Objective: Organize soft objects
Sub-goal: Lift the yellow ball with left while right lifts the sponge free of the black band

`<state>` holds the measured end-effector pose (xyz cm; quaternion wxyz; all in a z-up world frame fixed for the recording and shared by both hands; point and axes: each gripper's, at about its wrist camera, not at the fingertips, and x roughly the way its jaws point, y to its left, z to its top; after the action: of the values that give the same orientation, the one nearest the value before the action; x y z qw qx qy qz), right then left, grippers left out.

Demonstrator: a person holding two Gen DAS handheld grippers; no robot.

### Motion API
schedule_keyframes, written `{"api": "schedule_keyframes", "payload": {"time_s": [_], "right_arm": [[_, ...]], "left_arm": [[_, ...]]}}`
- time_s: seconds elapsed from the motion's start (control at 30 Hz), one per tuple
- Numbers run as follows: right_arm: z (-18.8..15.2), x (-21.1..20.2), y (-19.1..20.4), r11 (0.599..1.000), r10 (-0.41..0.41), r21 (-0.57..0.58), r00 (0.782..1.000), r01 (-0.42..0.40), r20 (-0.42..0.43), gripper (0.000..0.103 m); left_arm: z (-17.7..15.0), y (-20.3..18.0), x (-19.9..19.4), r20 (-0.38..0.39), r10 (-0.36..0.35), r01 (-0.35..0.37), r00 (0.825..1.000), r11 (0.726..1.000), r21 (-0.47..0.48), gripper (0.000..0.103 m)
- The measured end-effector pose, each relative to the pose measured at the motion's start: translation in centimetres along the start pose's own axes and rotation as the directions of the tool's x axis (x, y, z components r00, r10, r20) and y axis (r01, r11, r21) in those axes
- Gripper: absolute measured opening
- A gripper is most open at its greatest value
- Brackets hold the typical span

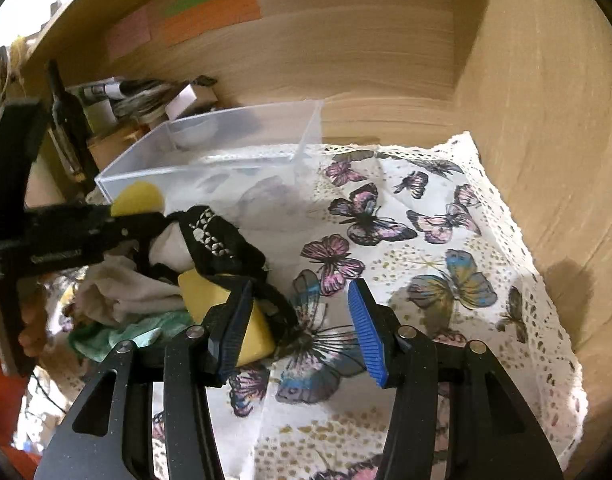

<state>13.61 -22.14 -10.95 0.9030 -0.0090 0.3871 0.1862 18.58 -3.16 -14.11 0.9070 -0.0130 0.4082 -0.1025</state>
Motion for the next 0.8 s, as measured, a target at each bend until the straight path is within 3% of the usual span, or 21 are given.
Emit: {"api": "schedule_keyframes", "payload": {"time_s": [0.2,0.37,0.63,0.8], "right_arm": [[-0.6,-3.2,3.2,0.992,0.092,-0.092,0.995,-0.087,0.046,0.045],[-1.1,-2.5,4.8,0.972,0.224,-0.076,0.975,-0.223,0.001,0.029],[-0.5,1.7,4.0,0.983,0.178,-0.024,0.982,-0.18,-0.068,0.029],[-0.4,2.2,3.8,0.992,0.086,-0.09,0.994,-0.092,-0.066,0.029]], "left_arm": [[0.1,-0.4,-0.3,0.016,0.013,-0.014,1.0,1.0,0.017,0.045],[0.0,-0.5,-0.7,0.022,0.003,-0.003,1.0,1.0,0.015,0.045],[0.0,-0.4,-0.7,0.028,-0.009,0.009,1.0,1.0,0.011,0.045],[0.0,-0.5,-0.8,0.033,-0.015,0.015,0.999,1.0,0.017,0.045]]}}
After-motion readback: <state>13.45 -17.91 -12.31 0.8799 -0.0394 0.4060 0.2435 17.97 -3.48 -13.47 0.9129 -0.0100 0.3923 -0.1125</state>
